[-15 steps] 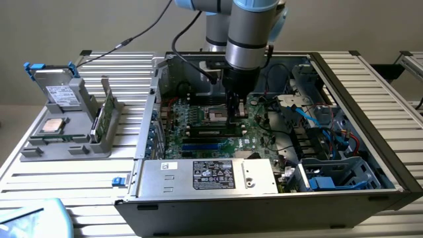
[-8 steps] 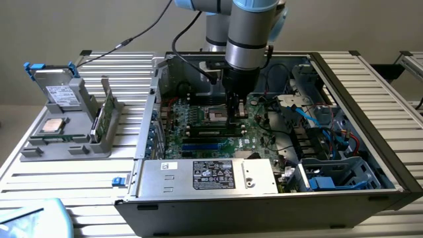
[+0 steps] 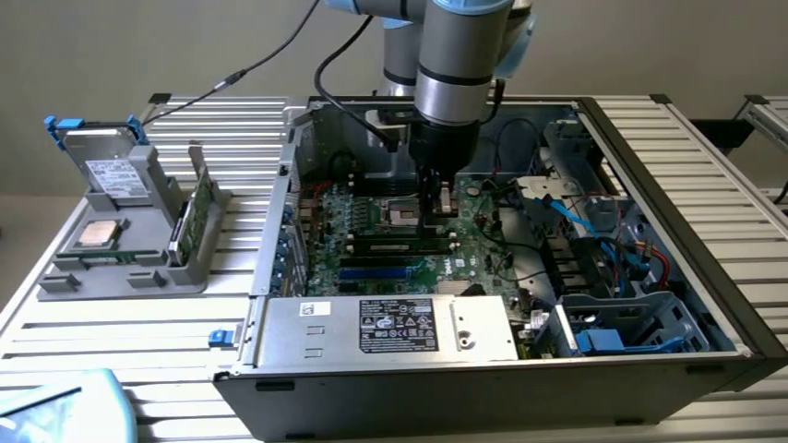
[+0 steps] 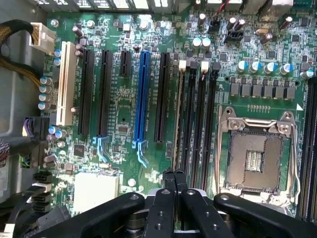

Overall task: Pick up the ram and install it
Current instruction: 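Press down the ram until it locks into place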

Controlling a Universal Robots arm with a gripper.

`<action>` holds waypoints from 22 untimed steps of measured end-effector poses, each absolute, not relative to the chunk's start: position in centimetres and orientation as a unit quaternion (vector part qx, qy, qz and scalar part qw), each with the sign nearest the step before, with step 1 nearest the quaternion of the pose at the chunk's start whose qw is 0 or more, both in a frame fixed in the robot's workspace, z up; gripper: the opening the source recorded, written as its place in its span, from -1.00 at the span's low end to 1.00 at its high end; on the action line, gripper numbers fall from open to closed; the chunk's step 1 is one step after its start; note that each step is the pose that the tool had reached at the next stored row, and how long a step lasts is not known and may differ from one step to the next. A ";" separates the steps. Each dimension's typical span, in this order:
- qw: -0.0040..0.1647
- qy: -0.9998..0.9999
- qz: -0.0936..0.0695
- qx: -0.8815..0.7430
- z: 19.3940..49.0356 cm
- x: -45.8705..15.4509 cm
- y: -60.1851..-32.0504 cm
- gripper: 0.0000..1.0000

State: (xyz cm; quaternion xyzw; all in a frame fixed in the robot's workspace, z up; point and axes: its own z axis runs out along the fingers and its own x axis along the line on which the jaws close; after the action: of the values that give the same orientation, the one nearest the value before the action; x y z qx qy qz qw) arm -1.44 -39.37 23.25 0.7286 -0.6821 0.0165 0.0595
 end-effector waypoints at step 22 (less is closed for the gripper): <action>0.053 -0.683 0.022 0.728 22.8 -4.8 -39.1 -0.80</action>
State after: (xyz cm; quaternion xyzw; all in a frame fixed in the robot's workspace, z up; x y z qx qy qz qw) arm -4.78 -39.12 22.77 0.7284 -0.6827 0.0217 0.0535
